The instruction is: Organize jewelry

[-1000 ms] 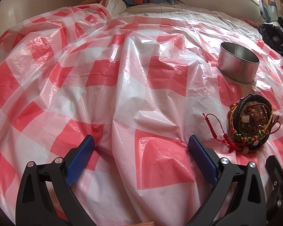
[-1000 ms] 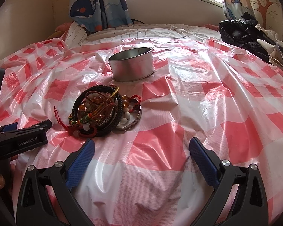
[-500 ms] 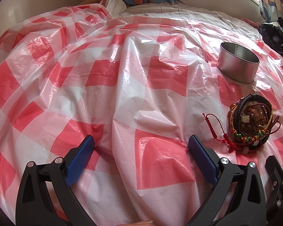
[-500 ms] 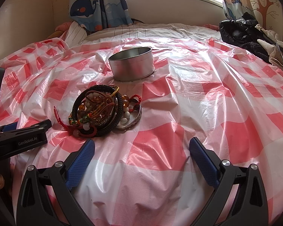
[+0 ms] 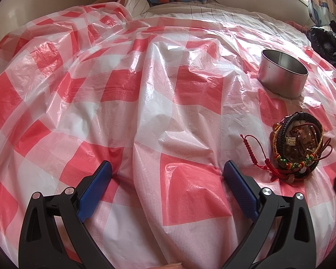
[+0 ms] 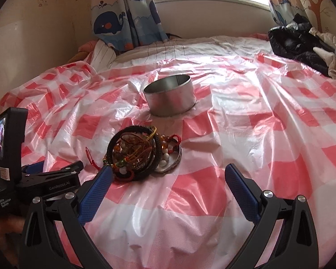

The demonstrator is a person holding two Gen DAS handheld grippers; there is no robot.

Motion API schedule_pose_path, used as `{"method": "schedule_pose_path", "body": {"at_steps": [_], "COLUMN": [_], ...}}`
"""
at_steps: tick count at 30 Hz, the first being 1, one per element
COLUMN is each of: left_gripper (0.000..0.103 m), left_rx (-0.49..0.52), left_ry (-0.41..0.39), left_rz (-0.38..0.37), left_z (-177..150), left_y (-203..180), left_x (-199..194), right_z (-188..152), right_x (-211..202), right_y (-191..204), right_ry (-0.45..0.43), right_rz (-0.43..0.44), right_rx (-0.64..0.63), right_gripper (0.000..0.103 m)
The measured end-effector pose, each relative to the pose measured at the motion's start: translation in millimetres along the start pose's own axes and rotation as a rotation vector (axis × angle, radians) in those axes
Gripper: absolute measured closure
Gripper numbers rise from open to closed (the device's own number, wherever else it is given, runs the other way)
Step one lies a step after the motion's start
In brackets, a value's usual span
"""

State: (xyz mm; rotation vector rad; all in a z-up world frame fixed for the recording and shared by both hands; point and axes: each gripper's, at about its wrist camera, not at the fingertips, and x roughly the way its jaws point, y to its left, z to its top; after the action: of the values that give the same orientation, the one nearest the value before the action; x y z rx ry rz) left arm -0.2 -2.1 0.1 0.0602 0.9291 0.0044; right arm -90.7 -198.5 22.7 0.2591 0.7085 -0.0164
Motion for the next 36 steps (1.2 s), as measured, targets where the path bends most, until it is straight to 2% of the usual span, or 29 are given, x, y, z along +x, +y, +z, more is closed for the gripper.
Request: {"method": "schedule_pose_path", "body": {"at_steps": [2, 7, 8, 11, 13, 15, 16, 18, 22, 27, 30, 34, 35, 36], "left_gripper": [0.007, 0.007, 0.007, 0.007, 0.007, 0.007, 0.008, 0.01, 0.01, 0.01, 0.01, 0.01, 0.01, 0.01], "left_rx": [-0.001, -0.003, -0.009, -0.021, 0.008, 0.043, 0.051, 0.07, 0.068, 0.035, 0.042, 0.046, 0.041, 0.038], "left_ry": [0.006, 0.025, 0.018, -0.071, -0.095, -0.075, -0.068, -0.07, -0.087, -0.072, -0.072, -0.075, -0.074, -0.073], "left_rz": [0.0, -0.014, -0.021, -0.062, -0.072, -0.095, -0.102, -0.113, -0.092, -0.095, -0.092, -0.084, -0.085, -0.086], "left_z": [-0.7, 2.0, 3.6, 7.1, 6.6, 3.6, 2.9, 2.5, 6.3, 11.1, 11.6, 11.8, 11.7, 11.6], "left_y": [-0.5, 1.5, 3.0, 2.7, -2.3, -10.5, -13.0, -17.3, -15.8, -8.2, -9.2, -9.0, -8.1, -7.5], "left_x": [0.0, -2.9, -5.9, -26.4, -33.3, -32.1, -31.6, -32.8, -34.0, -29.7, -29.5, -30.0, -29.7, -29.6], "right_z": [0.3, 17.1, 21.6, 33.9, 41.1, 48.9, 52.4, 62.1, 76.5, 70.1, 67.0, 68.1, 68.4, 68.3], "right_x": [5.8, -5.5, -7.6, -11.1, -9.4, -5.7, -1.7, 8.7, 29.7, 41.8, 39.3, 36.3, 36.8, 37.7], "right_y": [-5.9, -4.6, -3.8, 1.2, 4.1, 4.1, 3.4, 0.5, -3.9, -2.5, -0.5, 1.0, -1.6, -4.5], "right_ry": [0.03, 0.003, 0.001, 0.011, 0.026, 0.044, 0.055, 0.082, 0.144, 0.188, 0.178, 0.161, 0.16, 0.162], "right_rz": [0.009, 0.048, 0.062, 0.107, 0.108, 0.118, 0.121, 0.148, 0.202, 0.204, 0.198, 0.192, 0.2, 0.222], "right_rx": [0.033, 0.017, 0.009, -0.034, -0.067, -0.088, -0.091, -0.091, -0.083, -0.094, -0.113, -0.114, -0.092, -0.07], "right_gripper": [0.007, 0.007, 0.007, 0.008, 0.012, 0.028, 0.031, 0.048, 0.06, 0.092, 0.099, 0.099, 0.094, 0.072]}}
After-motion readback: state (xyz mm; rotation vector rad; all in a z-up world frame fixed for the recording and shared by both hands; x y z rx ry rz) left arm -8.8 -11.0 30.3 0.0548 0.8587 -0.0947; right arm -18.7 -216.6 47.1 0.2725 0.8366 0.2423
